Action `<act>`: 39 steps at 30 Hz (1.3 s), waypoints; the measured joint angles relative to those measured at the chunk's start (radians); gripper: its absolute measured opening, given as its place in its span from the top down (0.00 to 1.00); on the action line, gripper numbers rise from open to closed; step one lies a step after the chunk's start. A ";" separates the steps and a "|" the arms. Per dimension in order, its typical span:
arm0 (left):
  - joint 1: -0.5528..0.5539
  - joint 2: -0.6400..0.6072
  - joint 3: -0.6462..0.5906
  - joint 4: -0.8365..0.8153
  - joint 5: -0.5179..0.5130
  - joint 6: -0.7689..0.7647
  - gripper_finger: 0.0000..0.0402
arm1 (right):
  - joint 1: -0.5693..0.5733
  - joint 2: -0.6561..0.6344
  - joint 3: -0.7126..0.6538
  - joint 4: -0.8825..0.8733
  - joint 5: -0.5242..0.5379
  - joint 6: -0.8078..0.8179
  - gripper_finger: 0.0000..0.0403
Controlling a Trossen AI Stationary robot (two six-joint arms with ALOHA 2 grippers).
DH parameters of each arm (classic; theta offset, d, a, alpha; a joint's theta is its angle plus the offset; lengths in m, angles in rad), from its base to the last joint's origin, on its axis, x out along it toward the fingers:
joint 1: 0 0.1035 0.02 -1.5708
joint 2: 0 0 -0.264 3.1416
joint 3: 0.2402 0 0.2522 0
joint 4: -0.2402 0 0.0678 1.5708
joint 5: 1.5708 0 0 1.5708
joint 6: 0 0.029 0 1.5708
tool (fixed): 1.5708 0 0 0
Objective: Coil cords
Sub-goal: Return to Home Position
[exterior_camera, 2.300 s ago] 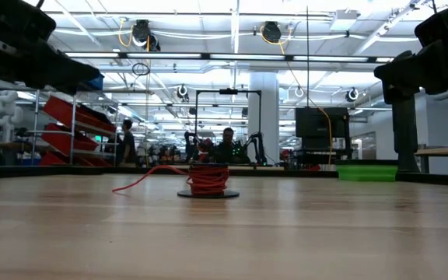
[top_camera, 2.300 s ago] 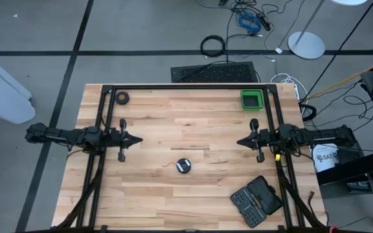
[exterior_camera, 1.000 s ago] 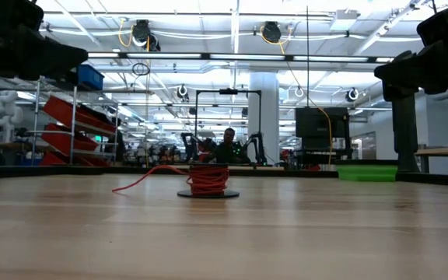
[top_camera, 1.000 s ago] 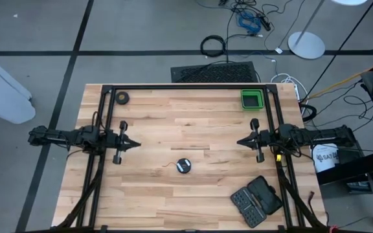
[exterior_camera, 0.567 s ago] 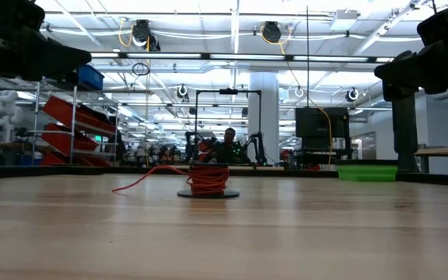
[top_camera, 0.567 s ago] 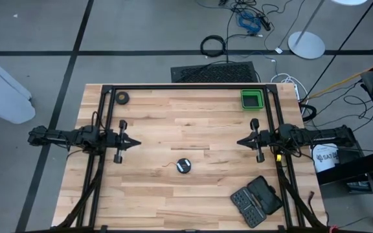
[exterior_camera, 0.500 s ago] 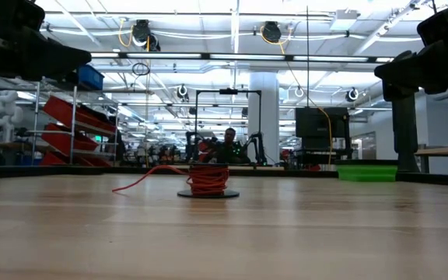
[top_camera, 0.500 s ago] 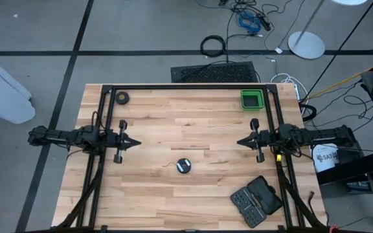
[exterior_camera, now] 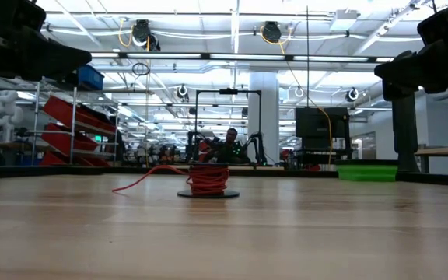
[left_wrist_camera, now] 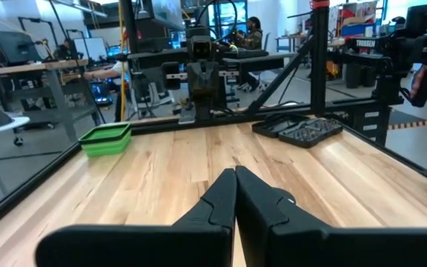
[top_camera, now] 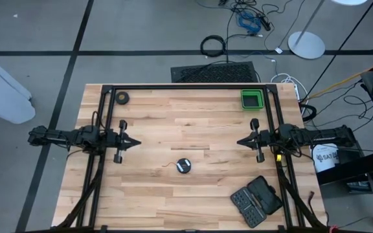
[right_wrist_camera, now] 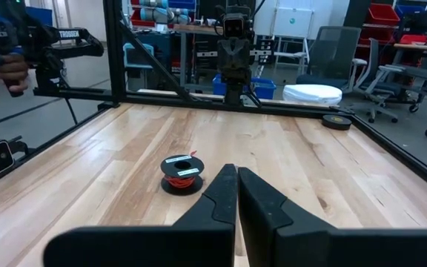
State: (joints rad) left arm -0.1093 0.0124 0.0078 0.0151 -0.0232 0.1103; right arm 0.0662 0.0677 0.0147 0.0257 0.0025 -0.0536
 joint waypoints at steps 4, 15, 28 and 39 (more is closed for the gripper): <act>0.000 0.000 0.000 0.000 0.000 -0.001 0.97 | 0.000 0.000 0.000 0.000 0.000 0.000 1.00; 0.000 0.000 0.000 -0.002 0.000 -0.052 0.97 | 0.000 0.000 0.000 0.000 0.000 0.000 1.00; 0.000 0.000 0.000 0.000 0.000 -0.052 0.97 | 0.000 0.000 0.000 0.000 0.000 0.000 1.00; 0.000 0.000 0.000 0.002 0.000 -0.051 0.97 | 0.000 0.000 0.000 -0.001 0.000 0.000 1.00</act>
State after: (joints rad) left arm -0.1095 0.0124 0.0074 0.0166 -0.0235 0.0591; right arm 0.0662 0.0677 0.0147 0.0250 0.0025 -0.0536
